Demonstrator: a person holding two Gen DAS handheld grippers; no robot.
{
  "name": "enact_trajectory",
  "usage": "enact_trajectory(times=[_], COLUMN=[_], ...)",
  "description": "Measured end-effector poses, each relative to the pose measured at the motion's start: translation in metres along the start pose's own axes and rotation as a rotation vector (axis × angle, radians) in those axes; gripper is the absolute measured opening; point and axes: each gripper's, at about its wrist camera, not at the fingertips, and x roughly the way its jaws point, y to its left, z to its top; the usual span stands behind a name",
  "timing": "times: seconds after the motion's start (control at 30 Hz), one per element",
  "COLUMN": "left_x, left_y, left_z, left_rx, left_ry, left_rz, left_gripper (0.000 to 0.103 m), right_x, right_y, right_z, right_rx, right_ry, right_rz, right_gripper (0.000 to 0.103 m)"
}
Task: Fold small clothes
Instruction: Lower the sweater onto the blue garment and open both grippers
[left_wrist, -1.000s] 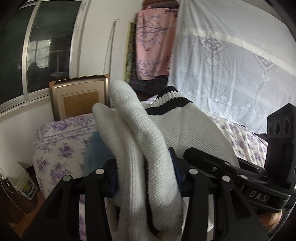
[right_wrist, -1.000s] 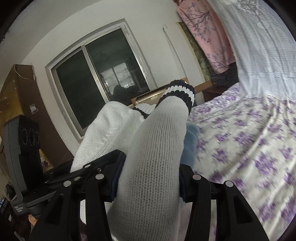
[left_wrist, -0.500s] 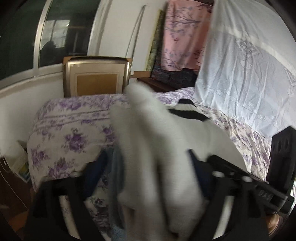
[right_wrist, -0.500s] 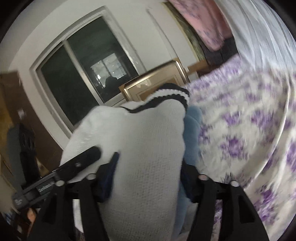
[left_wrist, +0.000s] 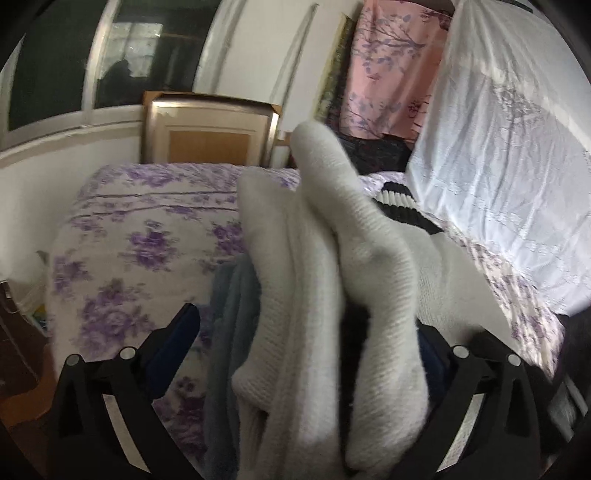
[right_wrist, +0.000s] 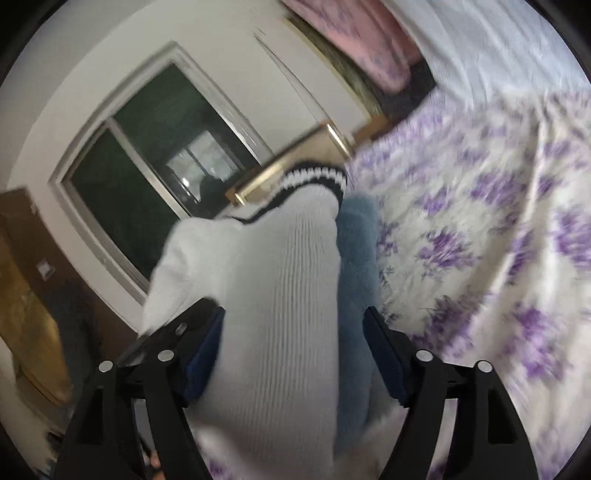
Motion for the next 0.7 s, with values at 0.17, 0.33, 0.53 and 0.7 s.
enact_trajectory(times=[0.17, 0.33, 0.53, 0.7], left_x=[-0.038, -0.086, -0.141, -0.183], left_y=[-0.007, -0.027, -0.05, -0.067], left_z=[-0.01, -0.03, -0.051, -0.074], left_rx=[-0.05, 0.045, 0.117, 0.106], left_ry=[0.01, -0.037, -0.076, -0.079], left_rz=[0.09, 0.211, 0.376, 0.436], left_gripper=[0.099, 0.099, 0.099, 0.099], right_x=[-0.041, -0.06, -0.095, -0.141], right_y=[0.018, 0.022, 0.052, 0.069], right_z=[-0.017, -0.026, -0.043, -0.044], right_rx=[-0.156, -0.152, -0.27, -0.307], right_ry=[-0.063, 0.003, 0.048, -0.005], right_rz=[-0.092, -0.133, -0.165, -0.156], right_gripper=[0.082, 0.083, 0.092, 0.099])
